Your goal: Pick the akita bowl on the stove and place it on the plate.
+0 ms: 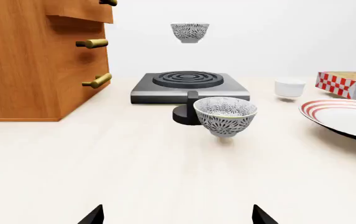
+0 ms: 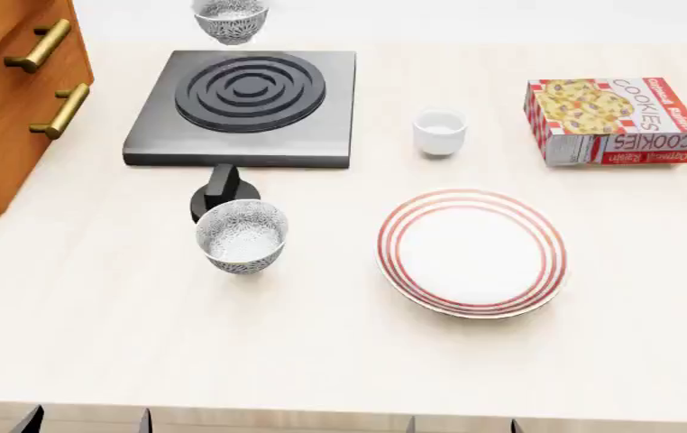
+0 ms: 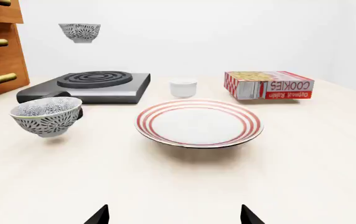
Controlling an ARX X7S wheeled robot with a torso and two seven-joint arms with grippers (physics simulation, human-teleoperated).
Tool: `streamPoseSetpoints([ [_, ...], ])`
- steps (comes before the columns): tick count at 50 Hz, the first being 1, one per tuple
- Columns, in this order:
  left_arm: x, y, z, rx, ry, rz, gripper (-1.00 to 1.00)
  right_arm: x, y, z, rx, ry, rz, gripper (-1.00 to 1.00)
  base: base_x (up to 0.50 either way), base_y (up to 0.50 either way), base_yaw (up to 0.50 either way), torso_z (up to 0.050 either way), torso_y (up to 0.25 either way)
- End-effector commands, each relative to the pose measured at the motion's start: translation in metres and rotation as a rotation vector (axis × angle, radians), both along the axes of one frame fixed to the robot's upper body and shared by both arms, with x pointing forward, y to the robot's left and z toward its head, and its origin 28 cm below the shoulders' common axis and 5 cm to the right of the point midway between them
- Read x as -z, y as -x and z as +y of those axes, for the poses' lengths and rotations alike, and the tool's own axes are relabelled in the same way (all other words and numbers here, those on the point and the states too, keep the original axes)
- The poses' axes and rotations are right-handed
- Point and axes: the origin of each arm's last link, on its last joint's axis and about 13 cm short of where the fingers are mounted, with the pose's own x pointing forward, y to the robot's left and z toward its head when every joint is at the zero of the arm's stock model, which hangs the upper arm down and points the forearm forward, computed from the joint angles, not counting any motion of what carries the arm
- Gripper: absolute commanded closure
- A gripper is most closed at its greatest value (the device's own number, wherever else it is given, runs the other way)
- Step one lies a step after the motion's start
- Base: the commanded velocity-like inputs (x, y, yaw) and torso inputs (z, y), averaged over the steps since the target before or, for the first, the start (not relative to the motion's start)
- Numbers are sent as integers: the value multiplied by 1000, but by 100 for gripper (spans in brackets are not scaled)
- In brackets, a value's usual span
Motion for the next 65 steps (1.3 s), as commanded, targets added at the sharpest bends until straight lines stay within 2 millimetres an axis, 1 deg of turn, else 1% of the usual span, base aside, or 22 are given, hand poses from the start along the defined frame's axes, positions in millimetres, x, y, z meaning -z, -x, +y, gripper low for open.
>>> streamPoseSetpoints([
  [1,1,-1,0,1,0,0,-100,-1,0,0,0,0,0,-100,0,0,0,0,0],
  [28,2,-1,0,5,-4,7,-100,-1,1,0,-2,-3,3,-100,0,0,0,0,0],
  [34,3,-1,-1,10,-4,6,-100,-10,-7,3,-77,43,13,-100,0,0,0,0,0],
  [36,2,-1,0,10,-4,4,-100,-27,-17,6,-99,45,-49,-100,0,0,0,0,0],
  [37,2,0,0,10,-4,4,-100,-31,-19,6,-98,100,-66,-100,0,0,0,0,0],
  [38,1,0,0,10,-4,3,-100,-47,-29,8,-93,66,-108,-100,0,0,0,0,0],
  [42,0,0,0,9,-3,3,-100,-81,-47,15,-126,97,-169,-100,0,0,0,0,0],
  [43,1,1,0,9,-4,2,-100,-100,-54,21,-146,123,-203,-100,0,0,0,0,0],
  [44,1,1,0,9,-4,2,-100,-105,-57,22,-147,119,-212,-100,0,0,0,0,0],
  [46,1,1,0,9,-3,1,-100,-131,-64,29,-157,96,-242,-100,0,0,0,0,0],
  [47,2,1,0,8,-2,1,-100,-154,-67,34,-175,90,-263,-100,0,0,0,0,0],
  [49,2,1,0,8,-2,1,-100,-172,-70,37,-183,70,-296,-100,0,0,0,0,0],
  [50,0,1,0,8,-3,0,-100,-198,-73,40,-179,58,-319,-100,0,0,0,0,0],
  [51,0,1,0,8,-2,0,-100,-209,-74,40,-172,50,-326,-100,0,0,0,0,0],
  [52,1,1,0,8,-2,0,-100,-230,-75,39,-151,24,-344,-100,0,0,0,0,0],
  [53,1,1,0,8,-2,0,-100,-235,-77,38,-152,14,-345,-100,0,0,0,0,0],
  [54,2,1,0,8,-2,0,-100,-247,-78,35,-140,11,-356,-100,0,0,0,0,0],
  [56,3,1,0,7,-2,-1,-100,-280,-82,22,-48,-40,-344,-100,0,0,0,0,0],
  [60,2,0,0,8,-4,-1,-100,-310,-81,0,-10,-1,-341,-100,0,0,0,0,0],
  [61,2,0,0,9,-5,0,-100,-310,-80,-4,23,18,-318,-100,0,0,0,0,0],
  [62,1,1,0,9,-6,0,-100,-307,-79,-12,17,3,-288,-100,0,0,0,0,0],
  [65,0,1,-1,9,-8,0,-100,-297,-75,-21,-26,-25,-216,-100,0,0,0,0,0],
])
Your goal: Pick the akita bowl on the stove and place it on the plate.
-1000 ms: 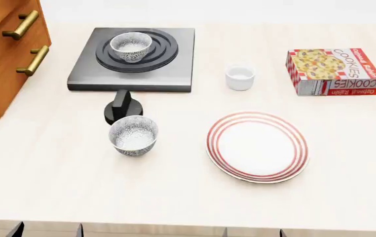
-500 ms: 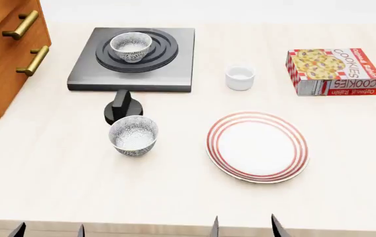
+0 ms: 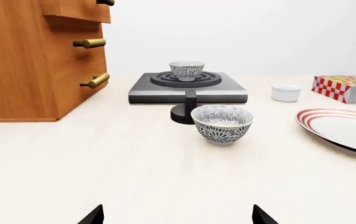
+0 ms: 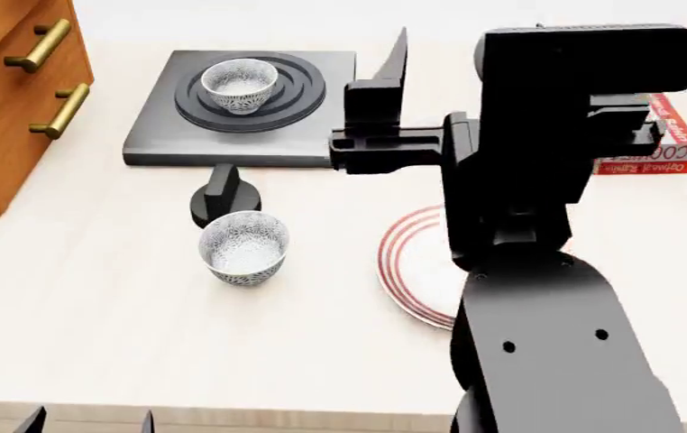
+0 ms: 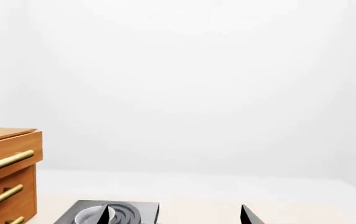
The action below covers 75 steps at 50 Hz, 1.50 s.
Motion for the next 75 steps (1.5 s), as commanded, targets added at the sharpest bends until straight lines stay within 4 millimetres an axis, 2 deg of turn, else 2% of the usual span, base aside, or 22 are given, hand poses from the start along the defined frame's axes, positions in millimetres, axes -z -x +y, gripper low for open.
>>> streamPoseSetpoints([
  [1,0,0,0,1,-4,-1,-100,-51,18,-32,26,-29,75,-100,0,0,0,0,0],
  [6,0,0,0,0,-6,-2,-100,-16,35,-44,40,-34,108,-100,0,0,0,0,0],
  [8,0,0,0,0,-6,-1,-100,-9,40,-44,32,-66,120,-100,0,0,0,0,0],
  [11,0,0,0,2,-7,-1,-100,11,46,-47,58,-76,121,-100,0,0,0,0,0],
  [15,1,0,0,2,-10,-1,-100,23,50,-48,59,-71,126,-100,0,0,0,0,0],
  [20,-1,1,0,1,-11,-2,-100,29,52,-51,85,-107,120,-100,0,0,0,0,0],
  [21,4,0,0,2,-11,-2,-100,31,54,-50,93,-72,125,-100,0,0,0,0,0],
  [23,1,1,0,2,-10,-3,-100,35,53,-50,91,-57,134,-100,0,0,0,0,0],
  [26,0,1,0,-2,-7,-5,-100,33,54,-50,93,-65,135,-100,0,0,0,0,0],
  [28,11,0,0,-2,-7,-4,-100,33,54,-50,95,-69,138,-100,0,0,0,0,0],
  [30,0,1,0,-1,-7,-5,-100,34,53,-50,95,-65,144,-100,0,0,0,0,0],
  [64,-3,0,0,-3,-1,-15,-100,35,52,-50,99,-62,163,-100,0,0,0,0,0],
  [71,-12,-3,-2,27,3,-26,-100,36,52,-50,96,-68,163,-100,0,0,0,0,0],
  [75,-26,-7,-2,29,-14,-36,-100,36,51,-50,97,-68,162,-100,0,0,0,0,0],
])
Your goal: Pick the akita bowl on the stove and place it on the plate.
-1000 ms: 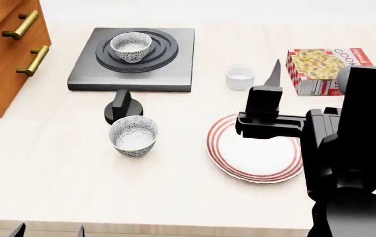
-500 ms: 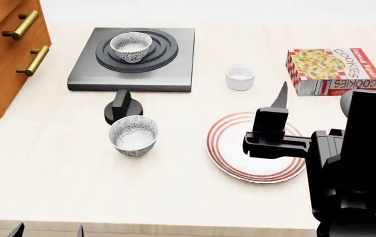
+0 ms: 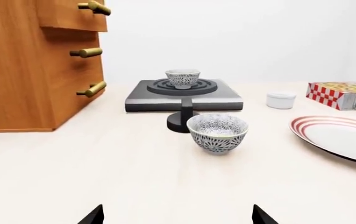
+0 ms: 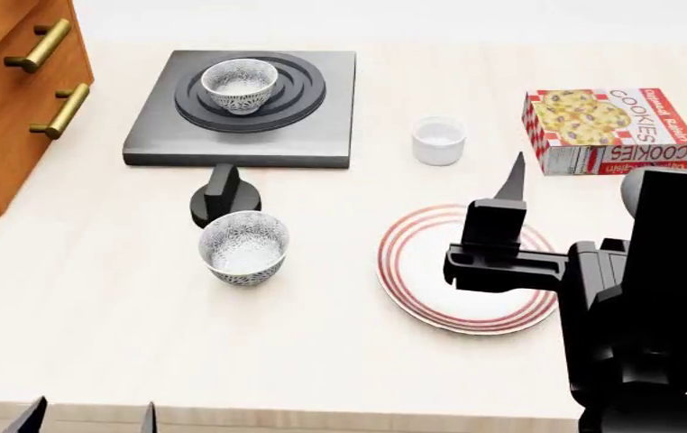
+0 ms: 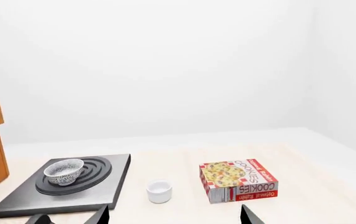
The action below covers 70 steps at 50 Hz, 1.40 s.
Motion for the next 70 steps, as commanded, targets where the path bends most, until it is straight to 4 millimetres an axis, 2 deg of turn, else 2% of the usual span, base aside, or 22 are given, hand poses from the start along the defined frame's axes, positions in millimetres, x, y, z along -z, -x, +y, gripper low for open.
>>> streamPoseSetpoints([
  [1,-20,-7,-1,15,-13,-21,-100,0,0,0,-1,-3,-2,-100,0,0,0,0,0],
  [4,-47,-14,-4,22,42,-23,-100,0,0,0,-1,-3,-2,-100,0,0,0,0,0],
  [7,-61,-20,-7,34,39,-39,-100,0,0,0,-1,-3,-3,-100,0,0,0,0,0],
  [10,-85,-36,-9,33,33,-53,-100,-1,1,0,1,-2,-5,-100,0,0,0,0,0],
  [14,-104,-52,-11,20,16,-62,-100,0,0,0,0,-3,-4,-100,0,0,0,0,0],
  [22,-116,-88,-12,-47,16,0,-100,-1,1,0,-4,-3,-8,-100,0,0,0,0,0],
  [29,-134,-113,-13,-52,-41,-20,-100,0,1,0,-4,-1,-7,-100,0,0,0,0,0],
  [41,-141,-132,-10,-93,-5,29,-100,-1,0,0,-5,-8,-10,-100,0,0,0,0,0],
  [47,-139,-130,-9,-93,-14,30,-100,-2,1,0,-5,-10,-12,-100,0,0,0,0,0],
  [57,-148,-130,-9,-86,-15,8,-100,-1,1,0,-1,-15,-9,-100,0,-21,0,0,0],
  [70,-150,-131,-9,-81,-12,1,-100,0,1,-1,2,-20,-11,-100,0,-166,0,0,0],
])
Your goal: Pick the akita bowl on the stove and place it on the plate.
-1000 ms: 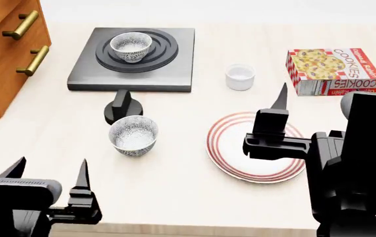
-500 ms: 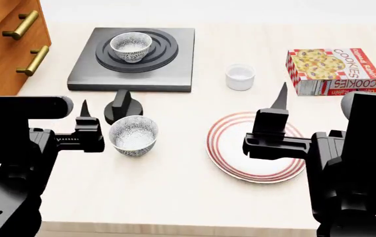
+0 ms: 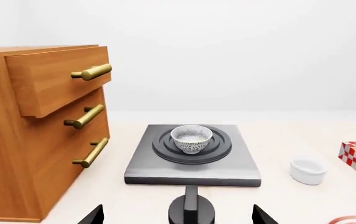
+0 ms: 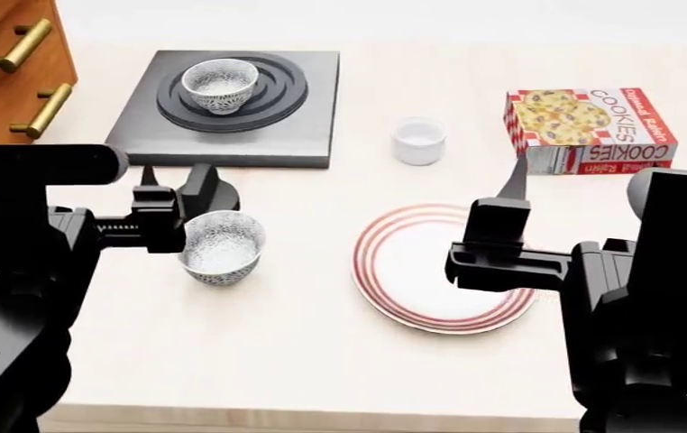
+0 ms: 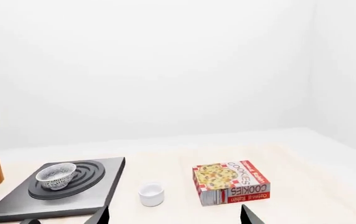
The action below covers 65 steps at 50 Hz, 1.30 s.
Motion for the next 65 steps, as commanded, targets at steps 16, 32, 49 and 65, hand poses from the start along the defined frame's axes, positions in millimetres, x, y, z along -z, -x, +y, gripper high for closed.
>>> streamPoseSetpoints([
  [16,-5,1,-2,15,0,-13,-100,0,0,-1,2,-5,-4,-100,0,-199,0,0,0],
  [32,-5,1,-2,19,5,-17,-100,-1,0,0,1,-6,-7,-100,0,-195,0,0,0],
  [49,-6,4,-4,25,6,-14,-100,2,0,-2,3,-8,-9,-100,0,-7,0,0,0],
  [65,-5,3,-4,27,5,-12,-100,4,-2,-3,1,-9,-9,-100,0,-107,0,0,0],
])
